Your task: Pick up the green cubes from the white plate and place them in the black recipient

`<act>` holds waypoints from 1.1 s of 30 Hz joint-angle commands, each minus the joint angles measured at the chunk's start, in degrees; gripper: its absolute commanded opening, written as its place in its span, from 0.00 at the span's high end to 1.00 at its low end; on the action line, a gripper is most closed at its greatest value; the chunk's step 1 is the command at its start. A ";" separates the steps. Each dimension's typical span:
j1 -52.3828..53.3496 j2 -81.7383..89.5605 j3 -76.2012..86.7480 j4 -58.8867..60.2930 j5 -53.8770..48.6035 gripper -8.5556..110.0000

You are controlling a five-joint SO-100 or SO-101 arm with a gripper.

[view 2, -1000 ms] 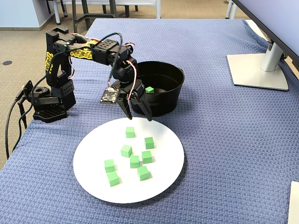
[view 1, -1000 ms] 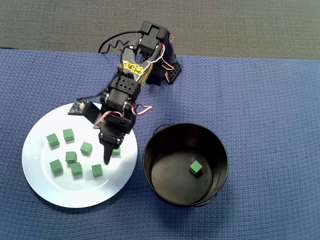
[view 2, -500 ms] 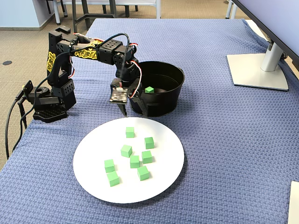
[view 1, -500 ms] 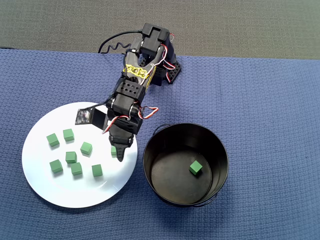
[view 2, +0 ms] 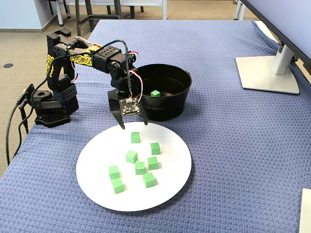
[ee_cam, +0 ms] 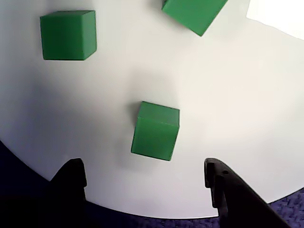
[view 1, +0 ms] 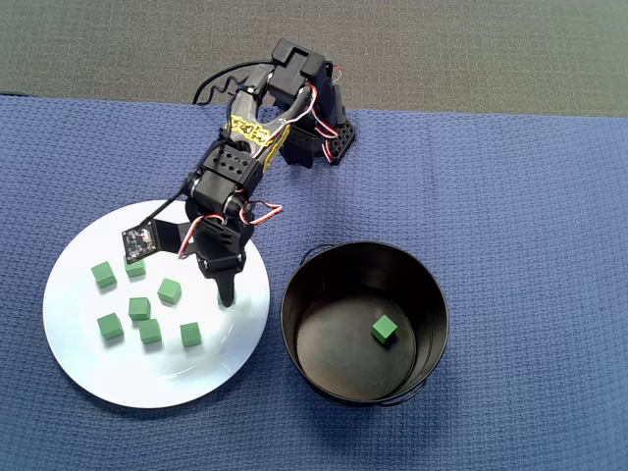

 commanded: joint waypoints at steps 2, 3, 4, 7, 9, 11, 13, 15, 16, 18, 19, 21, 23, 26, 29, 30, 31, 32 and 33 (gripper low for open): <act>0.00 1.67 -0.88 -2.37 0.88 0.75; -0.18 1.32 -0.53 -2.99 1.23 0.76; -0.26 0.97 -0.18 -3.60 1.67 0.75; -0.70 0.53 0.70 -4.31 3.34 0.75; -0.97 0.44 1.49 -4.31 3.69 0.75; -0.97 0.26 2.55 -4.48 3.25 0.74; -0.70 0.18 3.34 -5.71 3.16 0.74; -0.26 -0.53 3.34 -6.94 3.87 0.74; -0.18 -0.97 3.34 -7.56 4.31 0.74; -0.26 -1.67 3.34 -8.35 5.10 0.75; -0.44 -1.85 3.52 -8.35 5.01 0.76; -0.70 -2.11 3.87 -8.44 4.75 0.76; -0.97 -2.81 4.04 -8.44 4.57 0.76; -1.05 -3.78 3.96 -8.61 4.57 0.78; -1.05 -4.39 4.48 -8.88 4.13 0.78; -1.05 -4.39 4.83 -9.84 4.13 0.79; -0.97 -4.39 5.27 -10.99 4.57 0.79; -0.88 -4.66 5.45 -11.69 4.66 0.79; -0.88 -5.10 5.36 -11.78 4.66 0.80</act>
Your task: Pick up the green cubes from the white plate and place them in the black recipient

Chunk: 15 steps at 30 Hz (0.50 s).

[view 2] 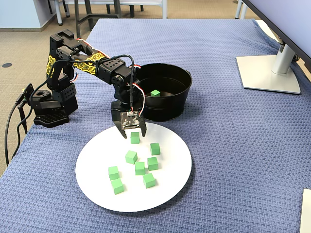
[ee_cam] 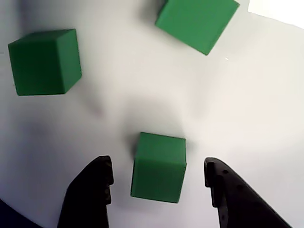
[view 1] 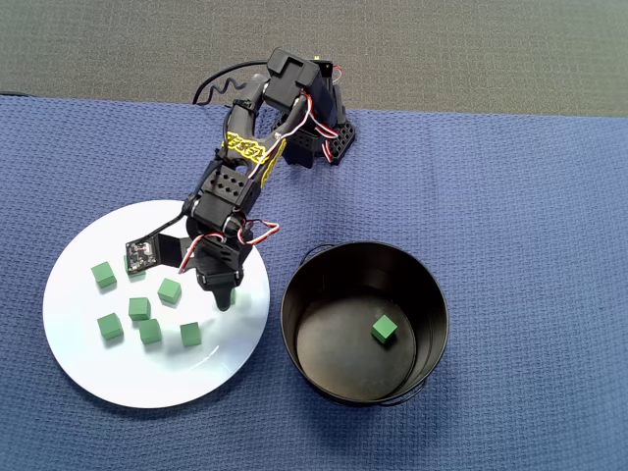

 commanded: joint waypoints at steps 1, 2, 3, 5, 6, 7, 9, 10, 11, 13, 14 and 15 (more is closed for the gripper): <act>-1.05 -0.18 -0.18 -1.85 0.35 0.80; -1.23 -0.26 0.00 -1.85 0.35 0.80; -1.32 -0.26 0.18 -1.85 0.18 0.80; -1.41 -0.35 0.35 -2.11 0.35 0.81; -1.41 -0.44 0.44 -2.55 0.62 0.82; -1.41 -0.53 0.53 -2.99 0.88 0.82; -1.32 -0.62 0.70 -3.34 1.49 0.83; -1.41 -0.62 0.88 -3.34 1.67 0.84; -1.67 -0.62 1.14 -3.34 1.85 0.84; -2.02 -0.44 1.85 -3.34 1.76 0.84; -2.20 -0.35 2.11 -3.34 1.93 0.84; -2.37 -0.18 2.46 -3.34 2.02 0.84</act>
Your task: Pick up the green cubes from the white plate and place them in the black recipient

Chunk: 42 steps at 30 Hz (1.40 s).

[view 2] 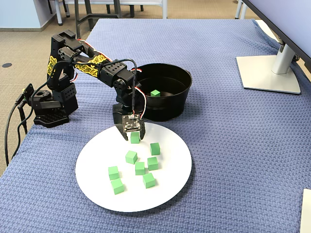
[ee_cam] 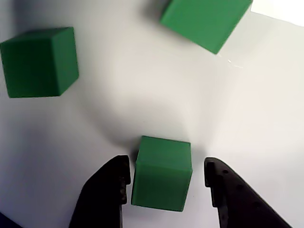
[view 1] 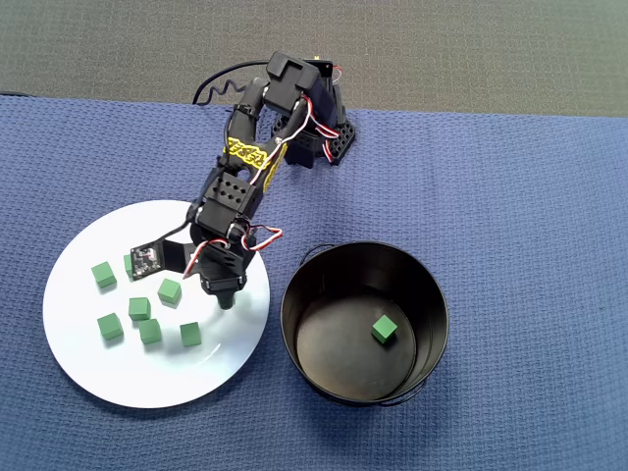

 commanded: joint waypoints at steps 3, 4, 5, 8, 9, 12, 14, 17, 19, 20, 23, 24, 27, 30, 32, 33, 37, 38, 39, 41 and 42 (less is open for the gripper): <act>-1.49 1.76 1.41 -1.32 0.97 0.84; -1.58 2.02 1.85 -1.49 1.05 0.85; -1.67 2.20 2.11 -1.49 0.97 0.85; -1.85 2.29 2.46 -1.76 1.05 0.87; -1.85 2.29 2.46 -1.93 1.23 0.88; -1.58 2.29 2.29 -2.46 1.58 0.92; -1.49 2.29 2.20 -2.55 1.67 0.93; -1.32 3.08 1.85 -2.46 2.20 0.93; -0.97 5.19 0.26 -0.79 2.81 0.93; -0.62 6.86 -1.14 0.70 3.96 0.93; 0.35 13.01 -6.68 6.86 7.65 0.93; 0.35 15.47 -7.82 8.44 8.53 0.93; 0.18 23.55 -10.55 12.57 12.04 0.93; -1.67 29.71 -15.03 16.00 18.46 0.93; -4.48 33.66 -14.24 13.27 24.61 0.93; -6.68 35.42 -11.78 10.20 26.72 0.93; -18.02 37.18 -4.13 0.79 31.73 0.93; -20.83 36.74 -3.25 -0.44 32.70 0.93; -23.73 35.95 -2.72 -1.14 33.40 0.93; -29.18 34.10 -1.67 -2.29 34.89 0.93; -31.73 33.05 -1.32 -2.81 35.95 0.93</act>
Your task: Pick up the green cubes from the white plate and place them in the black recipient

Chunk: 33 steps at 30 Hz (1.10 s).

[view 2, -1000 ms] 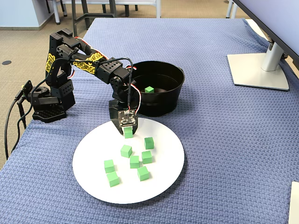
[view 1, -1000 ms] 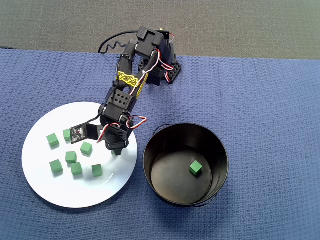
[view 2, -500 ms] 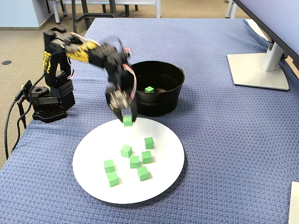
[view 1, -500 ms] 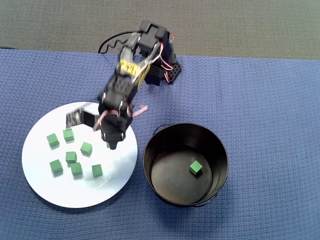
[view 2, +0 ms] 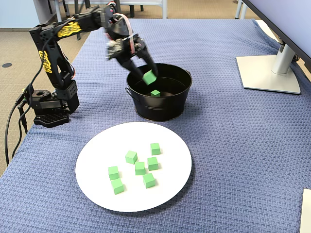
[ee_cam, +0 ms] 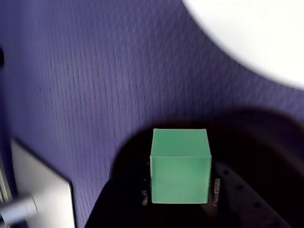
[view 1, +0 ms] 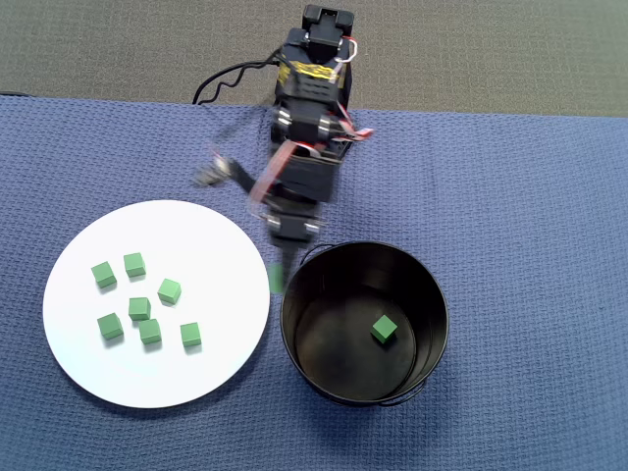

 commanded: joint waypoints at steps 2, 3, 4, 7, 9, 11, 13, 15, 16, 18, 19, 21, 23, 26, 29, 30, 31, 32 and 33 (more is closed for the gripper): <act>-13.71 -2.02 1.05 -4.39 4.57 0.93; -15.73 -2.81 1.05 -4.39 4.83 0.93; -17.49 -3.16 1.05 -4.04 5.01 0.93; -20.65 -3.52 0.35 -1.49 5.10 0.86; -20.57 -3.87 -1.23 1.58 3.34 0.62; -18.28 -3.16 -2.37 4.04 0.79 0.60; -14.15 -0.79 -1.32 3.60 -1.93 0.61; -8.44 1.23 0.35 1.05 -3.69 0.65; -5.54 1.32 0.26 1.05 -4.48 0.66; 0.35 0.62 -1.41 4.39 -7.73 0.68; 3.60 0.09 -2.72 6.86 -9.84 0.68; 10.81 -1.05 -4.39 9.40 -13.89 0.68; 17.84 -3.25 -4.66 9.05 -18.90 0.69; 25.93 -8.88 -3.96 5.01 -23.29 0.70; 31.11 -14.33 -3.96 1.14 -20.30 0.75; 32.26 -15.73 -4.22 0.97 -19.69 0.75; 33.40 -17.14 -4.66 0.88 -19.07 0.74; 34.54 -18.19 -4.92 0.79 -18.02 0.74; 35.51 -19.16 -5.27 0.35 -16.52 0.75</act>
